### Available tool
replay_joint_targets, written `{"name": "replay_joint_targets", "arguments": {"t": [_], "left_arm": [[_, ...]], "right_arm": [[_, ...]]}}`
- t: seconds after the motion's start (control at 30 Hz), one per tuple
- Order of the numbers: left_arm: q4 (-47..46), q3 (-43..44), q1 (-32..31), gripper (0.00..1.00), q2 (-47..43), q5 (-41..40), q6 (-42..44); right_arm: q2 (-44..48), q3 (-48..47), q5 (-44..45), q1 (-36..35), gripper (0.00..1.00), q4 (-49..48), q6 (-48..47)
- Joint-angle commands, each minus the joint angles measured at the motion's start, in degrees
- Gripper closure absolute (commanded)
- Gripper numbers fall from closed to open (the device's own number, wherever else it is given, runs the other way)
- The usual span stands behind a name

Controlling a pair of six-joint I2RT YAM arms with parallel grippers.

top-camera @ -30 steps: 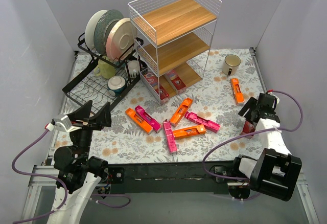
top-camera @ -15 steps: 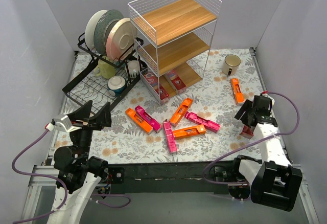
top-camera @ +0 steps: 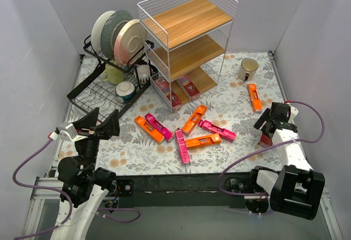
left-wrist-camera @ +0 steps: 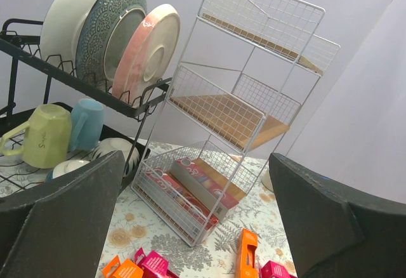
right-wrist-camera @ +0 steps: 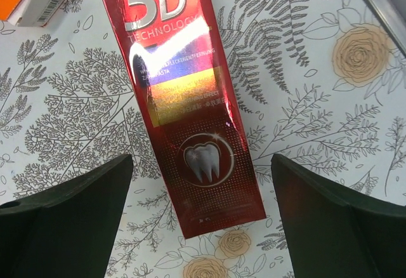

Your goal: Place and organize the toothpastes onto the shelf

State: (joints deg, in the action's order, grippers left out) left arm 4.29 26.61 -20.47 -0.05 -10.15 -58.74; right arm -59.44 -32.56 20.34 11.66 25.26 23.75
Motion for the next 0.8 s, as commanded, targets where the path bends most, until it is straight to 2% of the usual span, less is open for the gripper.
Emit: {"name": "replay_joint_targets", "arguments": {"t": [0.0, 0.17, 0.4, 0.6, 0.77], "left_arm": [[0.45, -0.24, -0.19, 0.02, -2.23, -0.04, 0.82], [0.45, -0.24, -0.19, 0.02, -1.88, 0.22, 0.82], [0.28, -0.24, -0.19, 0.02, -1.0, 1.01, 0.82], [0.36, -0.16, -0.19, 0.02, -0.3, 1.27, 0.91], [0.36, 0.02, -0.19, 0.02, 1.37, 1.71, 1.08]], "right_arm": [[-2.17, 0.39, -1.7, 0.64, 0.01, -5.21, 0.43], [-2.79, 2.58, -4.69, 0.64, 0.1, -6.62, -1.51], [-1.73, 5.31, -8.2, 0.56, 0.34, -7.5, -3.27], [0.11, 7.24, -10.58, 0.47, 0.4, -8.65, -3.54], [5.99, 9.61, -10.58, -0.15, 0.48, -8.56, -3.44]]}}
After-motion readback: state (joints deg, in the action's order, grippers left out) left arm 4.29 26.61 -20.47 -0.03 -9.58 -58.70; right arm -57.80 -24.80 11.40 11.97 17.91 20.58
